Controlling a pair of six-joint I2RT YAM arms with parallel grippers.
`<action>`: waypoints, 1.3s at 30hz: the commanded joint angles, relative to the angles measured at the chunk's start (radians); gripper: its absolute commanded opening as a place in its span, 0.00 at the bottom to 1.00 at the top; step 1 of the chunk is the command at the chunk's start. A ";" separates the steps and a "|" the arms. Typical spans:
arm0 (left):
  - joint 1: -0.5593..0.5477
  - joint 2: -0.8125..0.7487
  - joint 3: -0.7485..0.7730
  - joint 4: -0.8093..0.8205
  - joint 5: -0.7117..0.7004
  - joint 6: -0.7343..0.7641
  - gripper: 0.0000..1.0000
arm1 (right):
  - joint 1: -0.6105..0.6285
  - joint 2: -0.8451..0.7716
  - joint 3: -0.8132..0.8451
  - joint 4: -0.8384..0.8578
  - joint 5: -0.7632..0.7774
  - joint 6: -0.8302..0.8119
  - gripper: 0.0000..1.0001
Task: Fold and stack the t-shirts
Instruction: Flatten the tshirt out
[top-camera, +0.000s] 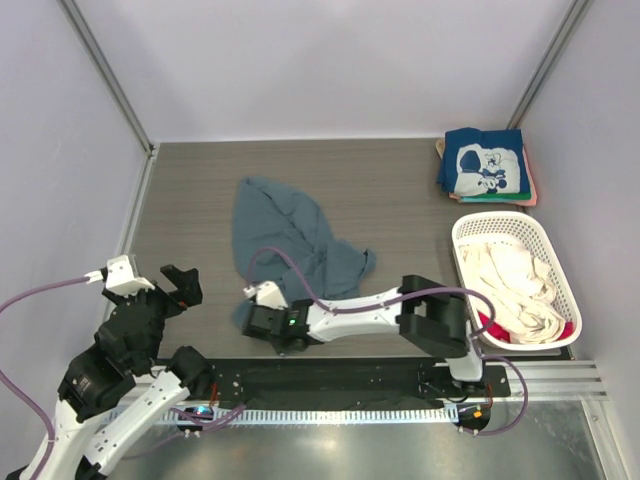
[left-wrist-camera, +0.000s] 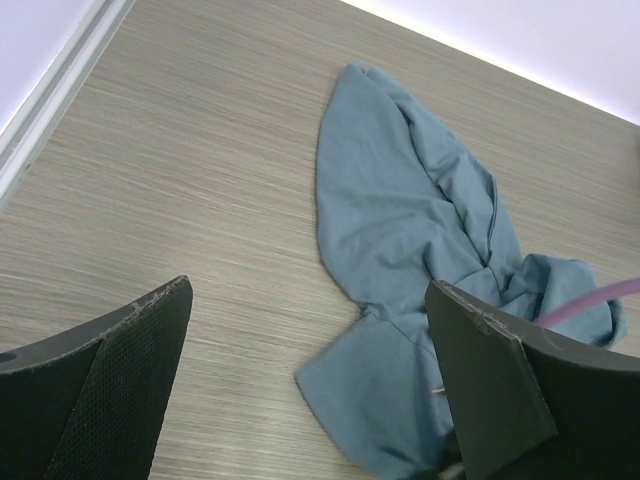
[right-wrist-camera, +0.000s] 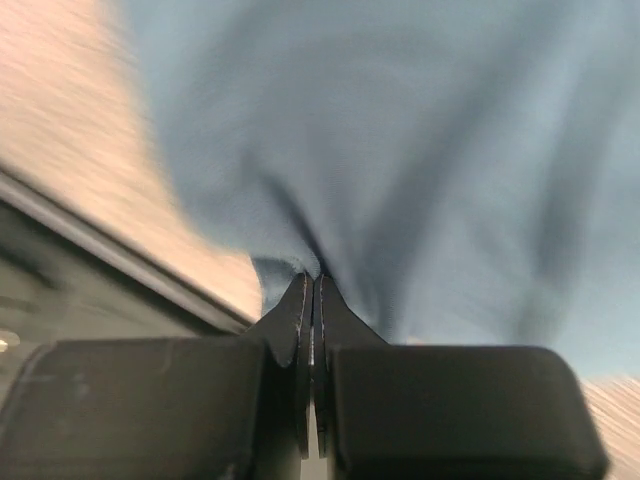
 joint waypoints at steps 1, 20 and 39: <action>0.007 0.017 0.023 0.021 -0.014 -0.006 1.00 | -0.086 -0.148 -0.226 -0.209 0.115 0.070 0.01; 0.011 0.596 -0.048 0.450 0.056 -0.084 1.00 | -0.637 -0.932 -0.629 -0.234 0.267 0.045 0.01; 0.419 1.572 0.274 0.652 0.599 -0.193 0.60 | -0.672 -0.780 -0.225 -0.131 0.042 -0.306 0.01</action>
